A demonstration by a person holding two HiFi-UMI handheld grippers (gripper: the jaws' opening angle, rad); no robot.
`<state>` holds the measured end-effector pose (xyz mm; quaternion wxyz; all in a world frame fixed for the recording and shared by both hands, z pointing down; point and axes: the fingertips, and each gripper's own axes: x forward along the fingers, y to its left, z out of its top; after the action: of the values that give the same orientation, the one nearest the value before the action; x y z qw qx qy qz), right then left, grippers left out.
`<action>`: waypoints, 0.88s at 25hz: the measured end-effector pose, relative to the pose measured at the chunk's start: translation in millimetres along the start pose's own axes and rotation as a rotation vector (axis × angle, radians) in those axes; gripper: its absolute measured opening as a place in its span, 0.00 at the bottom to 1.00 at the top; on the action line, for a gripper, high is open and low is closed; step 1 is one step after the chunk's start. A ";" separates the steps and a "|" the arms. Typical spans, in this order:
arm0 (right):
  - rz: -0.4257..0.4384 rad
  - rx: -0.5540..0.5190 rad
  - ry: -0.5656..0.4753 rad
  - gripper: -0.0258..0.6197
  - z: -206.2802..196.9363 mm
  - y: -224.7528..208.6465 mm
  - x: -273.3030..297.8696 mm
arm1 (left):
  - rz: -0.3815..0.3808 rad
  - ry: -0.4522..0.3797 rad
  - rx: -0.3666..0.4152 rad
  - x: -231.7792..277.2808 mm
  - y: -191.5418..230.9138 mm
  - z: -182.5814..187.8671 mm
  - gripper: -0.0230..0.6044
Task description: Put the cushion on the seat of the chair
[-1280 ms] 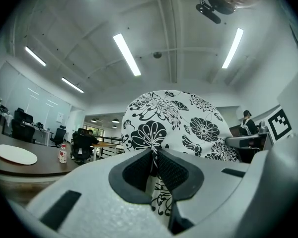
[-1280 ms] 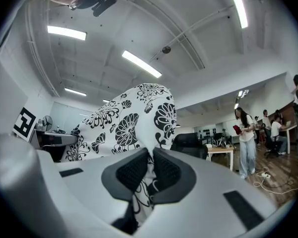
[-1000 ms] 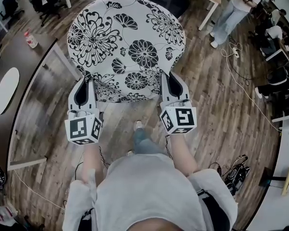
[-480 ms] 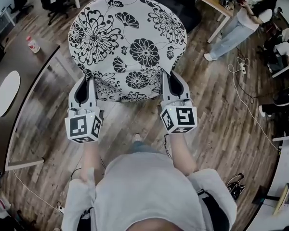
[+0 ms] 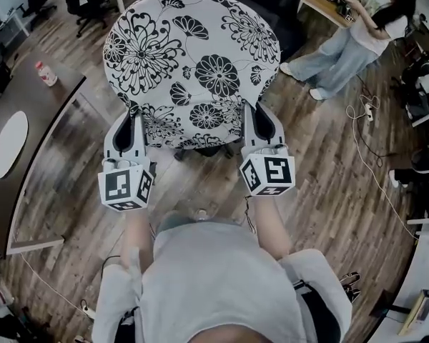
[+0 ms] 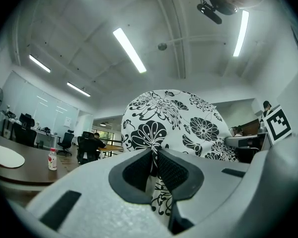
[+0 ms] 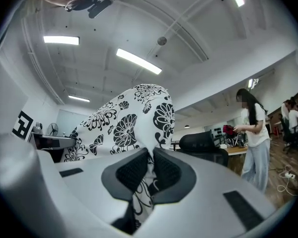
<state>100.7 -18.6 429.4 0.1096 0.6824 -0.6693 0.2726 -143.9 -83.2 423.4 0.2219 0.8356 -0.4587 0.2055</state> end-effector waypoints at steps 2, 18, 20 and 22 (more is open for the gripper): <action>0.005 -0.002 -0.009 0.09 0.7 0.2 1.6 | 0.003 -0.005 0.001 1.2 0.9 0.3 0.08; -0.009 -0.010 -0.005 0.09 2.7 1.5 -3.3 | -0.012 0.001 -0.011 0.6 0.0 -0.1 0.08; -0.020 -0.013 -0.007 0.09 3.8 2.8 -5.0 | -0.026 0.000 -0.011 0.9 0.0 0.0 0.08; -0.033 -0.013 -0.005 0.08 3.7 4.6 -6.2 | -0.040 0.003 -0.008 1.5 0.9 -0.2 0.08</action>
<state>97.3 -15.6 422.1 0.1167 0.6934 -0.6599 0.2648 -144.0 -84.6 424.6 0.2300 0.8434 -0.4423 0.2003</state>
